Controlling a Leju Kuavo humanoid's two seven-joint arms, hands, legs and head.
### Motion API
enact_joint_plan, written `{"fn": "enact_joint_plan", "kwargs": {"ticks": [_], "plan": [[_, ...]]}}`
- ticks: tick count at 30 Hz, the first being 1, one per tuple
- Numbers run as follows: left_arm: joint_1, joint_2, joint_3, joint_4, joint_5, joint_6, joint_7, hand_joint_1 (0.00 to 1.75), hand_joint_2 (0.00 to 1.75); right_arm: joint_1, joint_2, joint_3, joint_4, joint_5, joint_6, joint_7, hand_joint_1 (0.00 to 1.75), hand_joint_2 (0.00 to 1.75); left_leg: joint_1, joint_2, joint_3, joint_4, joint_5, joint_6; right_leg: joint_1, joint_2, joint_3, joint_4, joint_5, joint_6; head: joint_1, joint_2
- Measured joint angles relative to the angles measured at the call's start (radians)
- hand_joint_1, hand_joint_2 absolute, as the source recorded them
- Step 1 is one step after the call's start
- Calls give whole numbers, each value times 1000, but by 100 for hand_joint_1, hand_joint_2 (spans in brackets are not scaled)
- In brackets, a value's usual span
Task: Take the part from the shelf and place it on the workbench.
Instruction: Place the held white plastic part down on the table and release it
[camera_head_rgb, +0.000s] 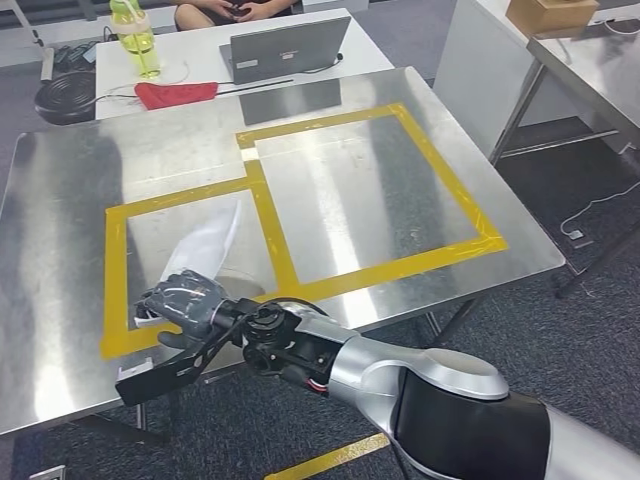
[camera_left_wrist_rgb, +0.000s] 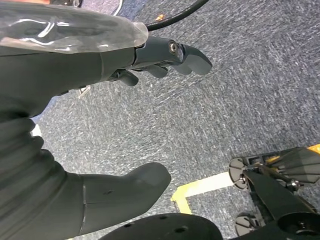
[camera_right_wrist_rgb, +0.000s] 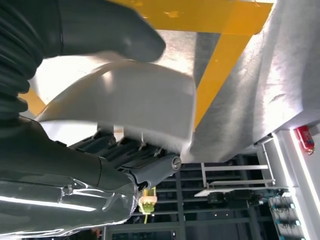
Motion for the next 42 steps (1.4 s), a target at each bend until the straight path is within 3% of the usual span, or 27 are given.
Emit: {"fn": "enact_joint_plan", "kwargs": {"ticks": [1,35,42], "plan": [[2,0,0,0,0,1,-1,0,0,0,0,3,1,-4,-1,1,0,175,0,0,0,0,0,0,0,0,0,0,0,0,0,0],[9,1,0,0,11,9,4,0,0,2,0,83,45,-8,-27,21,0,175,0,0,1,0,0,0,0,0,-1,0,0,0,0,0],[10,1,0,0,22,10,5,0,0,-15,0,53,45,-130,-83,-24,0,175,0,0,1,0,0,0,0,0,-1,0,0,0,0,0]]}}
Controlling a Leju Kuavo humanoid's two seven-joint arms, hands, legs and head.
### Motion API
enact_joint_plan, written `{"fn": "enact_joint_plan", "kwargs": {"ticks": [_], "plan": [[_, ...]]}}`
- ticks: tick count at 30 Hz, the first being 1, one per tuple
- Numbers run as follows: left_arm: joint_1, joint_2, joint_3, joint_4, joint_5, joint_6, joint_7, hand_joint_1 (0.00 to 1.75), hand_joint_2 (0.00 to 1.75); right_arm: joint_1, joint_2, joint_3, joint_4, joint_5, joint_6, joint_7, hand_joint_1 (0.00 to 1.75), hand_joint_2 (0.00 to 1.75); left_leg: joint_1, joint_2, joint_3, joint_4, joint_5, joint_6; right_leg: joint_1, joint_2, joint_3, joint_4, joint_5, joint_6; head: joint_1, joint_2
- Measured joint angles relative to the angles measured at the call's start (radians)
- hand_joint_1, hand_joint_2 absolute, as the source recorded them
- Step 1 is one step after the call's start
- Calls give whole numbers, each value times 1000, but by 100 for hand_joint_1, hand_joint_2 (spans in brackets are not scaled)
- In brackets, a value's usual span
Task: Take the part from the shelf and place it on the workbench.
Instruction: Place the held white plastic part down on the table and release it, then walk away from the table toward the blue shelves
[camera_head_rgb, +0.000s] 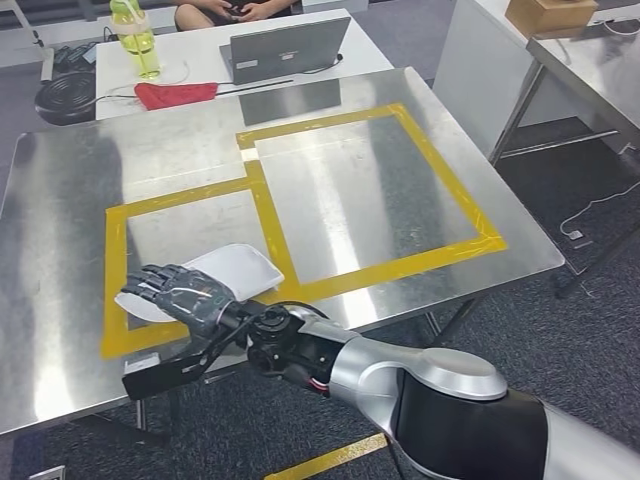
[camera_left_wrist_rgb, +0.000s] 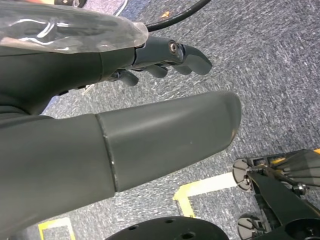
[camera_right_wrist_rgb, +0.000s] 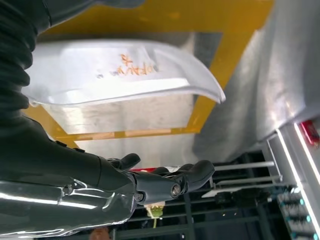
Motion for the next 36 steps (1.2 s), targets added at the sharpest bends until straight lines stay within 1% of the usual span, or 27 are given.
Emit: {"fn": "enact_joint_plan", "kwargs": {"ticks": [3,9,11,13,15,17,20,22,25,28,29,31,33,34,35,36], "plan": [[1,0,0,0,3,0,0,0,0,-23,0,-27,0,-41,-8,-16,0,175,0,0,0,0,0,0,0,0,0,0,0,0,0,0],[3,0,0,0,3,1,0,0,0,-32,0,-59,0,-47,-12,-22,0,175,0,0,1,0,0,0,0,0,1,0,0,0,0,0],[3,0,0,0,5,2,0,0,0,-32,0,-71,0,-72,-25,-40,0,175,0,0,1,0,0,0,0,0,0,0,0,0,0,0],[4,0,0,0,10,4,0,0,0,-40,0,-95,0,-125,-42,-78,0,175,0,0,1,0,0,0,0,0,0,0,0,0,0,0],[5,0,0,0,15,7,0,0,0,-58,-5,-141,-4,-170,-45,-112,0,87,0,0,1,0,0,0,0,0,0,0,0,0,0,0],[6,0,0,0,20,11,0,0,0,-72,-20,-205,-26,-184,-39,-116,0,0,0,0,1,0,0,0,0,0,1,0,0,0,0,0],[10,0,0,0,29,14,1,0,0,-61,-69,-319,-111,-177,-34,-76,0,0,0,-1,3,0,0,0,0,-1,2,-1,0,0,1,0],[12,1,0,0,38,15,3,0,0,-30,-108,-399,-194,-181,-19,-45,0,0,0,0,3,0,0,0,-1,-1,3,-1,0,0,1,0],[14,2,2,0,52,18,4,0,0,45,-167,-504,-329,-203,20,-26,0,0,0,-1,4,0,0,0,-1,-1,4,-2,0,1,1,0],[16,3,3,0,67,23,4,0,0,141,-219,-585,-455,-215,68,-39,0,0,-1,-1,4,0,-1,1,-1,-1,4,-2,0,1,2,0],[16,3,4,0,71,25,4,0,0,177,-234,-608,-496,-224,89,-51,0,0,-2,-1,4,2,-3,2,-2,-1,5,-4,1,2,1,0],[17,5,7,0,76,28,4,0,0,255,-259,-646,-580,-240,128,-81,0,0,-5,0,5,2,-7,10,-5,1,9,-10,2,10,-1,0],[18,6,10,0,77,31,4,0,0,330,-280,-677,-662,-244,150,-104,0,0,-1,5,18,-16,-3,20,-5,4,13,-12,-1,19,-2,0],[18,5,10,0,77,32,4,0,0,362,-290,-691,-701,-244,156,-112,0,0,2,10,27,-27,0,22,-3,3,7,5,-13,20,0,0],[18,5,11,0,76,32,4,0,0,390,-301,-703,-737,-244,159,-118,0,0,6,16,35,-38,2,24,-3,3,-10,46,-37,22,3,0],[17,4,11,0,74,32,4,0,0,419,-312,-715,-770,-244,162,-123,0,0,6,22,40,-42,2,25,-4,2,-41,111,-70,24,7,0]]}}
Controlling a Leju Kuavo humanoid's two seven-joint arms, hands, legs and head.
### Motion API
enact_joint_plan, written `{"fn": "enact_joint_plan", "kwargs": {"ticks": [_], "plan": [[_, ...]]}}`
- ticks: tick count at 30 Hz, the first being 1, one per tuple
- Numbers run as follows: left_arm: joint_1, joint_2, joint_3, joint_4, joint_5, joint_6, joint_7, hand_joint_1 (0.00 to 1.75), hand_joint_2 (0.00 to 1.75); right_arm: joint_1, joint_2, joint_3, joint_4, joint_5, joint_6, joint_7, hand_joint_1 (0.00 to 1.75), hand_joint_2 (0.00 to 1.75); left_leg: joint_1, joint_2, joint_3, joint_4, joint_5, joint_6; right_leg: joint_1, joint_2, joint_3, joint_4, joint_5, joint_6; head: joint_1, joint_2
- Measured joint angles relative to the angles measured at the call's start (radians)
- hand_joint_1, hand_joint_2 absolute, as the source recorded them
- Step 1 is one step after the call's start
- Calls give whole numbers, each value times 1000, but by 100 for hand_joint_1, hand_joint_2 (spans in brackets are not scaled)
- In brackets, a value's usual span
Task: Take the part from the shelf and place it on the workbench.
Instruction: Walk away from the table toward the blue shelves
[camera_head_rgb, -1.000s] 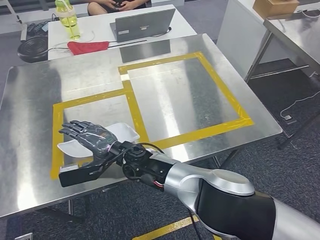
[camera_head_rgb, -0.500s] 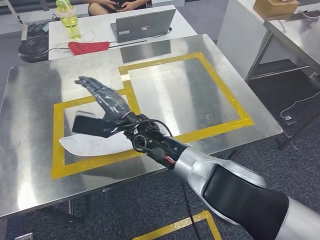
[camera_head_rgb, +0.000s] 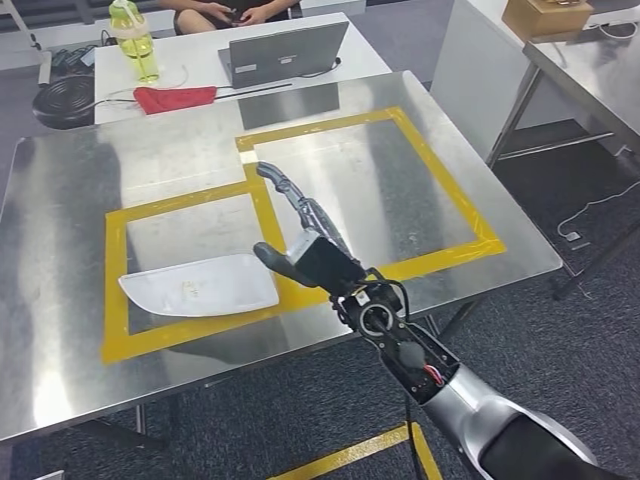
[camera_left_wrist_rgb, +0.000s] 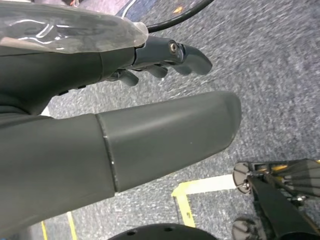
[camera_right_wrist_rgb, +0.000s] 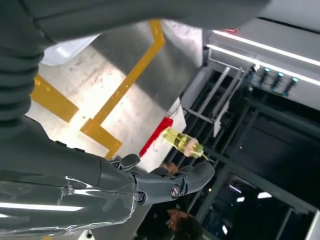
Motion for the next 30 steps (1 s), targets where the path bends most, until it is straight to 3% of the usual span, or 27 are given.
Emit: {"fn": "enact_joint_plan", "kwargs": {"ticks": [2,3,4,6,8,9,12,13,15,17,18,19,20,22,23,25,26,28,30], "plan": [[-1,0,0,0,-4,0,0,0,0,58,-22,-20,-61,0,4,-4,0,0,1,9,4,0,-3,0,-4,-1,-72,139,-57,6,6,0],[-1,0,0,0,-6,1,0,0,0,85,-32,-28,-87,0,5,-4,0,0,2,13,5,2,-6,-3,-7,-2,-92,171,-61,9,8,0],[-2,0,0,0,-7,1,0,0,0,106,-41,-34,-109,0,6,-4,0,0,4,18,5,5,-9,-7,-10,-5,-91,160,-43,11,11,0],[-2,0,0,0,-7,1,0,0,0,131,-52,-44,-149,0,7,-5,0,0,9,30,5,19,-18,-19,-17,-25,-34,33,27,17,16,0],[-4,3,0,0,-8,1,0,0,0,143,-59,-51,-183,0,8,-5,0,0,8,40,5,37,-30,-36,-17,-46,16,-72,73,13,21,0],[-5,4,0,1,-8,1,0,0,0,148,-61,-55,-196,0,8,-5,0,0,7,44,6,42,-34,-44,-16,-49,23,-88,77,6,19,0],[-8,3,0,1,-9,1,0,0,0,159,-67,-63,-231,0,12,-5,0,0,11,56,11,44,-39,-63,-11,-26,16,-83,79,-24,8,0],[-9,2,0,1,-9,1,0,0,0,160,-68,-64,-241,0,14,-5,0,0,14,48,6,60,-53,-68,-11,-17,15,-84,82,-31,4,0],[-9,2,0,1,-9,1,0,0,0,162,-68,-67,-256,0,17,-6,0,0,15,18,-36,160,-116,-73,-13,-3,14,-86,88,-41,-8,0],[-8,2,0,1,-9,2,1,0,0,164,-69,-68,-262,2,24,-8,0,0,13,-3,-103,303,-179,-72,-9,13,11,-86,89,-46,-19,0],[-7,2,0,1,-9,2,3,0,0,166,-69,-68,-264,4,28,-8,0,0,12,-7,-124,345,-188,-69,-6,23,10,-86,90,-48,-21,0],[-6,2,0,1,-9,2,5,0,0,168,-69,-68,-266,6,30,-8,0,0,11,-9,-126,346,-177,-64,-3,33,10,-86,90,-48,-22,0],[-6,3,0,1,-9,2,7,0,0,169,-69,-69,-269,7,30,-8,0,0,9,-13,-109,306,-149,-57,-1,44,11,-86,90,-48,-23,0],[-7,5,0,1,-10,2,10,0,0,170,-69,-69,-278,11,30,-7,0,0,3,-42,-40,158,-81,-39,3,64,12,-86,90,-48,-24,0],[-8,7,0,1,-11,2,10,0,0,170,-69,-69,-282,14,30,-6,0,0,0,-56,-12,98,-61,-32,4,73,11,-85,90,-46,-24,0],[-10,10,0,1,-12,2,11,0,0,171,-69,-70,-288,20,30,-5,0,0,-6,-67,10,52,-52,-25,3,88,8,-86,90,-39,-24,0],[-12,10,0,1,-13,2,11,0,0,172,-69,-70,-291,22,30,-4,0,0,-7,-57,11,50,-50,-23,2,97,7,-88,92,-32,-24,0],[-14,8,0,1,-13,2,11,0,0,174,-69,-71,-298,22,30,-4,0,0,-4,-38,17,39,-46,-15,2,84,1,-76,82,-22,-22,0],[-13,8,0,1,-12,2,11,0,0,173,-69,-72,-303,22,31,-4,0,0,-1,-18,23,30,-44,-5,4,38,-37,6,33,-15,-12,0]]}}
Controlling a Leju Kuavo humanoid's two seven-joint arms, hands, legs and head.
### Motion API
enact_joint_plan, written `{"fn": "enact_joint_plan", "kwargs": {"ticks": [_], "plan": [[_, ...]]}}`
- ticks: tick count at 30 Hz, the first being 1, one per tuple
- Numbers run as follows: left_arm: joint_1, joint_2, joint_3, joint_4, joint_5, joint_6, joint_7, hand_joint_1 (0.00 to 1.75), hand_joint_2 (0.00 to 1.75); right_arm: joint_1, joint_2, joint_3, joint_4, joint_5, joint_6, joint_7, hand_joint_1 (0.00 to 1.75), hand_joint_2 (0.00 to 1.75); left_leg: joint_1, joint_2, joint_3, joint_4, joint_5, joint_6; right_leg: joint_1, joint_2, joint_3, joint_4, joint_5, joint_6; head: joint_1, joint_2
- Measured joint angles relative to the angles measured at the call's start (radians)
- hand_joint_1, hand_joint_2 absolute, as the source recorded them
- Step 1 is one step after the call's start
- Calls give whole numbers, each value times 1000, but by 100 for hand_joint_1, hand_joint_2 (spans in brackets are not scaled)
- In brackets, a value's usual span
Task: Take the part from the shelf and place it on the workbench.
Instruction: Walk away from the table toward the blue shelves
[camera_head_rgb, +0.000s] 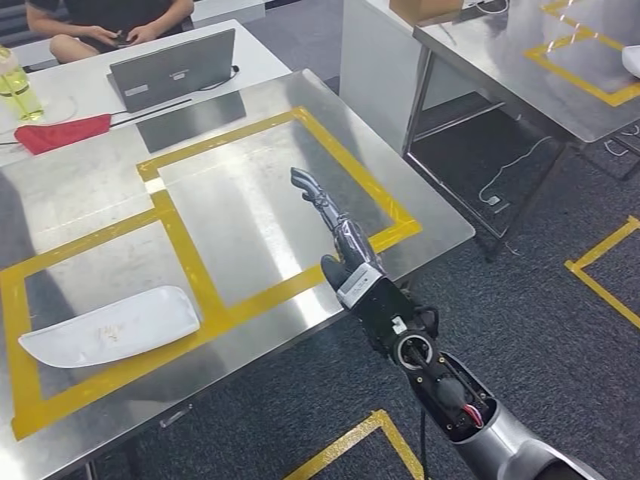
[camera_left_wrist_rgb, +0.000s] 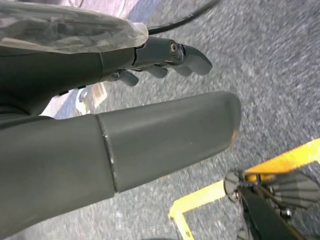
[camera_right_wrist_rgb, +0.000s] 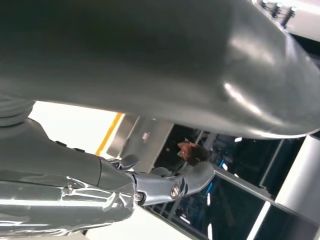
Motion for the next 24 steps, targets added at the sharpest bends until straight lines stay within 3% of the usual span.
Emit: {"fn": "enact_joint_plan", "kwargs": {"ticks": [2,3,4,5,7,9,10,12,14,16,18,19,20,22,24], "plan": [[2,1,0,0,0,0,0,0,0,1,0,0,-1,0,1,0,0,0,-3,19,1,0,-2,6,-1,-32,-67,140,-65,6,10,0],[2,1,0,0,1,0,0,0,0,3,0,-1,-1,0,1,1,0,0,-4,28,1,1,-3,6,-2,-38,-91,188,-80,8,13,0],[2,1,0,0,1,0,0,0,0,4,0,-1,-1,0,2,1,0,0,-5,37,1,2,-5,6,-2,-41,-97,201,-75,9,16,0],[2,1,0,0,1,0,0,0,0,4,-1,-1,-1,0,2,1,0,0,-6,46,2,4,-7,5,-2,-46,-82,171,-51,9,19,0],[2,0,0,0,1,0,0,0,0,3,-1,-2,-2,0,3,1,0,0,-7,62,6,9,-13,-1,2,-73,-7,25,15,2,26,0],[1,-1,0,0,1,0,0,0,0,2,-1,-2,-3,0,3,1,0,0,-12,76,8,14,-19,-8,8,-95,45,-79,49,-11,27,0],[0,0,0,0,1,0,0,0,0,2,-1,-2,-4,0,3,1,0,0,-14,83,9,16,-21,-12,10,-97,51,-92,49,-17,26,0],[-1,0,0,0,1,0,0,0,0,2,-1,-3,-6,0,3,1,0,0,-15,97,12,16,-24,-21,8,-75,50,-95,54,-28,21,0],[-2,1,0,0,0,0,-1,0,0,0,-1,-4,-8,1,3,1,0,0,-11,74,2,48,-49,-32,2,-57,52,-103,62,-37,15,0],[-1,2,0,0,-5,-1,-2,0,0,-1,-1,-4,-9,3,3,2,0,0,-5,29,-47,162,-114,-43,-2,-41,52,-107,66,-42,4,0],[1,2,0,0,-9,-2,-3,0,0,1,-1,-4,-9,3,3,4,0,0,0,12,-112,296,-168,-50,-3,-23,49,-106,67,-43,-4,0],[3,3,0,0,-11,-2,-3,0,0,3,-1,-4,-9,3,3,4,0,0,1,10,-126,321,-167,-51,-3,-11,49,-106,68,-43,-6,0],[4,3,0,0,-12,-3,-3,0,0,5,-1,-5,-9,3,3,4,0,0,3,8,-121,304,-146,-52,-4,2,49,-105,69,-42,-7,0],[5,4,0,0,-13,-3,-3,0,0,6,-1,-5,-9,3,4,4,0,0,8,-11,-60,166,-68,-51,-8,26,50,-103,69,-36,-9,0],[4,5,0,0,-13,-4,-3,0,0,5,-1,-6,-10,3,4,3,0,0,9,-42,-6,45,-21,-47,-9,46,46,-100,69,-25,-11,0]]}}
